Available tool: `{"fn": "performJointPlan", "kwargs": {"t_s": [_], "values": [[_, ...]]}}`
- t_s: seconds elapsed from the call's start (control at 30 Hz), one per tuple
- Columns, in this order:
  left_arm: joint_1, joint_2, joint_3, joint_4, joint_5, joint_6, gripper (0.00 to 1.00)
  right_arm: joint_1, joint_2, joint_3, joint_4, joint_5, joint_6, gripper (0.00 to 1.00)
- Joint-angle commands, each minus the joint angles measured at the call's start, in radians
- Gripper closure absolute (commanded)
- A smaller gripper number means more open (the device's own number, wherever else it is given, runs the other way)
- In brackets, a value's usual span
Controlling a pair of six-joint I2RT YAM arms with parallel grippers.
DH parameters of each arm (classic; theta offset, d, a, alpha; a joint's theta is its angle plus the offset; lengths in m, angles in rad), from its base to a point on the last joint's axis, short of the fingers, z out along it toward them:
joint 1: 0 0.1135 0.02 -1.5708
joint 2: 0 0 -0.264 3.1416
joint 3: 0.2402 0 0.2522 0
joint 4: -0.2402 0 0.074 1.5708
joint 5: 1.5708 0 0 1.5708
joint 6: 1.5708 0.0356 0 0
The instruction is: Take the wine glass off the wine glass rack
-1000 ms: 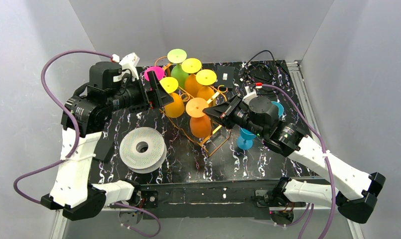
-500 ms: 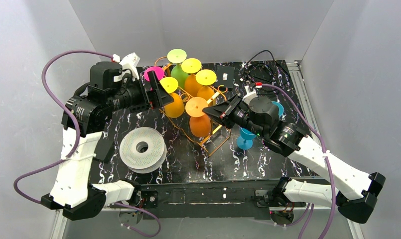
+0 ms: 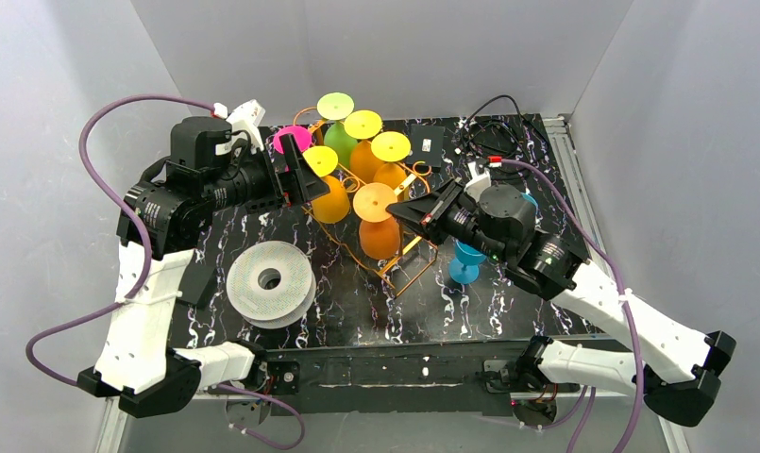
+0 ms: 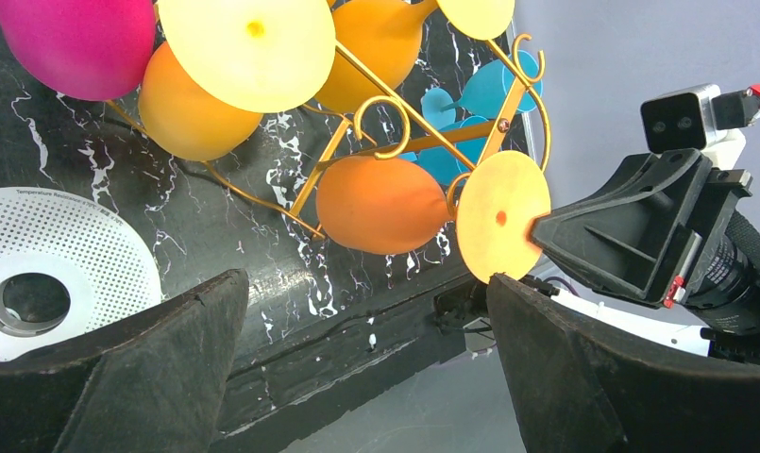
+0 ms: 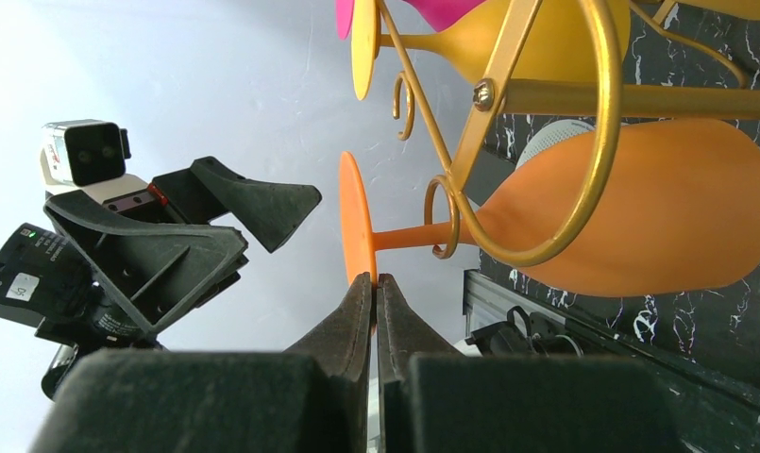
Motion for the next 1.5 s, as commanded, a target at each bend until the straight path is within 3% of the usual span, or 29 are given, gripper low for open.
{"fn": "performJointPlan", "kwargs": {"t_s": [0.0,0.8,1.07,1.47], "values": [[0.007,-0.013,-0.006,-0.003,0.029,0.004,0.02,0.006,-0.021,0.019,0.047,0.012,-0.013,0.99],[0.006,-0.010,-0.005,0.007,0.041,0.001,0.02,0.006,0.004,0.027,0.067,-0.045,-0.013,0.99],[0.006,-0.051,-0.002,0.008,0.075,0.085,0.02,0.005,0.027,0.131,-0.077,-0.091,0.080,0.99],[0.007,-0.152,-0.026,0.087,0.239,0.230,0.02,0.005,0.043,0.254,-0.219,-0.177,0.196,0.99]]}}
